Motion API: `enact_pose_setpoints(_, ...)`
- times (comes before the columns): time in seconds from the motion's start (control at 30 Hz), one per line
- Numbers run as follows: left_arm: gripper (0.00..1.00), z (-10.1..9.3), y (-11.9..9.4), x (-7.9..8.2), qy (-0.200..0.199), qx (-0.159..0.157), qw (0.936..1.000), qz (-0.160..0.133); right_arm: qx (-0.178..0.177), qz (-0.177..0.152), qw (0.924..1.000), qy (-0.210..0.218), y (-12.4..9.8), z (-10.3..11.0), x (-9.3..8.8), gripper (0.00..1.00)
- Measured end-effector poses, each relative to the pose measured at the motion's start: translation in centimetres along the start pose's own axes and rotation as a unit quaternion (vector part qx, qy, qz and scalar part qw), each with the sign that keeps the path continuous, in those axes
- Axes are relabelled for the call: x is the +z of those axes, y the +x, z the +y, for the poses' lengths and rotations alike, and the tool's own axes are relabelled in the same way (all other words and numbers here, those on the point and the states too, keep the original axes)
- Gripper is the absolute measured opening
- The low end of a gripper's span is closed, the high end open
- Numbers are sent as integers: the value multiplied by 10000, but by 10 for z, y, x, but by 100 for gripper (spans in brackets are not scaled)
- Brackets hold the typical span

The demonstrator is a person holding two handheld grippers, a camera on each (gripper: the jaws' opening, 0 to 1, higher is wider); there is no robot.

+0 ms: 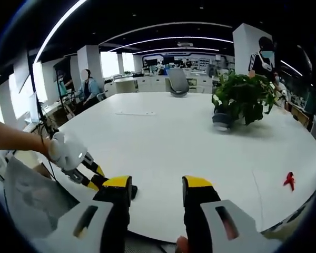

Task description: Press the specified remote control buttons in sequence, fully releasing each button before pressing the next.

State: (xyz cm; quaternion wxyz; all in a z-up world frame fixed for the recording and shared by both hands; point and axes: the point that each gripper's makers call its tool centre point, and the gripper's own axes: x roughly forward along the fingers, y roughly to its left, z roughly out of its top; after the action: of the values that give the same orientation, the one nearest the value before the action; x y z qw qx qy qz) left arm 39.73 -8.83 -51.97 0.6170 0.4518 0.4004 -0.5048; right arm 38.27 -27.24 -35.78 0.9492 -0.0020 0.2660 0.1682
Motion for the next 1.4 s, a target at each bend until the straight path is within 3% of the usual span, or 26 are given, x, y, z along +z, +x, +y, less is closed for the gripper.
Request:
enact_pose_setpoints(0.2, 24, -1, 0, -1, -145, 18, 9998, -104, 352, -202, 9991, 130, 3, 8, 18, 28)
enact_pose_setpoints(0.33, 24, -2, 0, -2, -272, -15, 9993, -241, 396, -468, 9980, 128, 13, 6, 49, 24)
enact_pose_setpoints(0.4, 24, -2, 0, -1, -222, 1, 9994, -283, 629, -606, 9961, 91, 19, 12, 68, 13)
enact_pose_setpoints(0.43, 24, -2, 0, -1, -193, 6, 9994, -297, 716, -601, 9956, 76, 21, 14, 73, 2)
enact_pose_setpoints(0.63, 24, -2, -1, -1, -173, 57, 9992, -360, 956, -652, 9933, -50, 50, 28, 105, 0)
enact_pose_setpoints(0.73, 24, -3, -2, -2, -231, 138, 9986, -456, 1083, -581, 9924, -87, 65, 36, 106, 0)
enact_pose_setpoints(0.83, 24, -3, -4, -2, -356, 188, 9977, -553, 1199, -363, 9920, -175, 89, 44, 94, 0)
enact_pose_setpoints(0.9, 24, -4, -4, -2, -343, 186, 9975, -589, 1311, 81, 9913, -122, 103, 49, 75, 0)
enact_pose_setpoints(1.0, 24, -10, -7, 0, -273, 25, 9974, -660, 1544, 403, 9866, 333, 115, 59, 60, 0)
enact_pose_setpoints(1.13, 24, -12, -9, -1, -332, -74, 9967, -734, 1768, 1045, 9752, 829, 124, 72, 35, 0)
enact_pose_setpoints(1.4, 24, -23, -9, -2, -464, -304, 9952, -803, 1959, 2576, 9416, 931, 124, 79, -44, 0)
